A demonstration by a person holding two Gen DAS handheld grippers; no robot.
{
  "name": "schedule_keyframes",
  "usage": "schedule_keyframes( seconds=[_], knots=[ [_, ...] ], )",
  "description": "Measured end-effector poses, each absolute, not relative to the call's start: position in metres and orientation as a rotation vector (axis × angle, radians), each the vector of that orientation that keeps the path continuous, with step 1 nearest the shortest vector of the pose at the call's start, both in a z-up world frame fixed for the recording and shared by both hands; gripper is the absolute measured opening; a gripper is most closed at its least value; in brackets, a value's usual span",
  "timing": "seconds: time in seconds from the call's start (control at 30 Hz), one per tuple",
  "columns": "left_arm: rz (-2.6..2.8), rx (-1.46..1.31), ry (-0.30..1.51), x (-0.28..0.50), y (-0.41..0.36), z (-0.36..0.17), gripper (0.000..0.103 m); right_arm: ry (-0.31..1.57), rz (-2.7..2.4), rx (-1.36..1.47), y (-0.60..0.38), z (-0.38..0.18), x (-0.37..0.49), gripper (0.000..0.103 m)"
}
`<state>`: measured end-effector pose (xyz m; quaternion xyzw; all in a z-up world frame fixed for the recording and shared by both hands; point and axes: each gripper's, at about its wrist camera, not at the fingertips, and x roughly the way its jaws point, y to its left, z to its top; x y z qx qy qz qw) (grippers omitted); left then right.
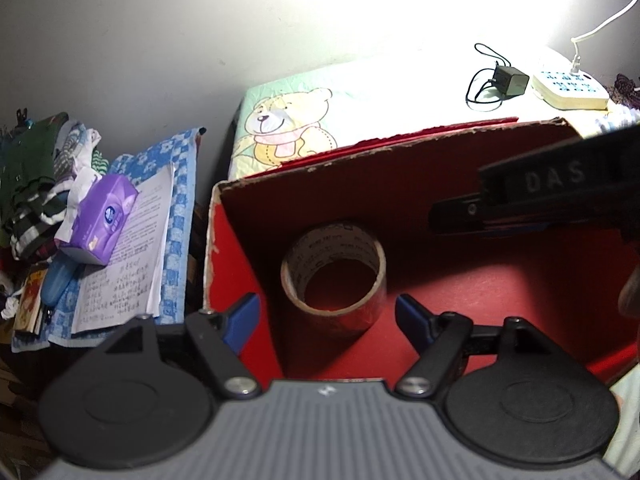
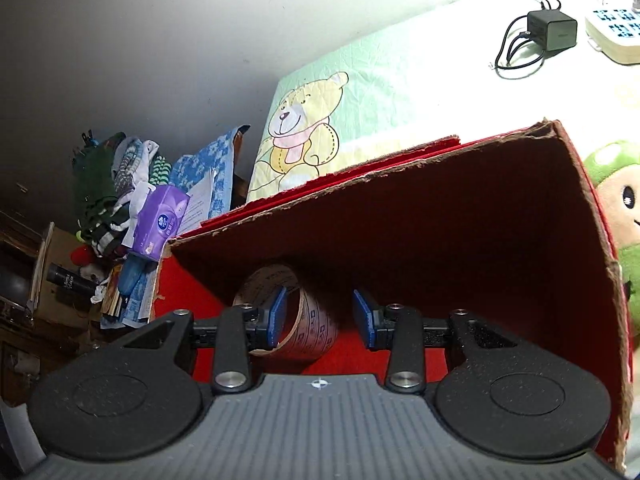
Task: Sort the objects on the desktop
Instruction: 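Withdraw the right gripper from the red box toward the red gift box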
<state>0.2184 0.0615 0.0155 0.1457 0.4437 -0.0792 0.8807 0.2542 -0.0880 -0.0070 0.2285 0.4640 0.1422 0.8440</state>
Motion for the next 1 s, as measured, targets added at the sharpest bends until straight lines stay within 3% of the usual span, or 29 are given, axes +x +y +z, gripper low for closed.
schedule_keyframes(
  seconds=[0.6,1.0],
  knots=[
    [-0.156,0.172,0.898,0.156,0.074,0.050,0.073,0.770,0.434,0.268,-0.102,0.035,0.164,0.040],
    [-0.202,0.066,0.949,0.110,0.073,0.028,0.066,0.806,0.575,0.286,-0.124,0.030,0.119,0.038]
  ],
)
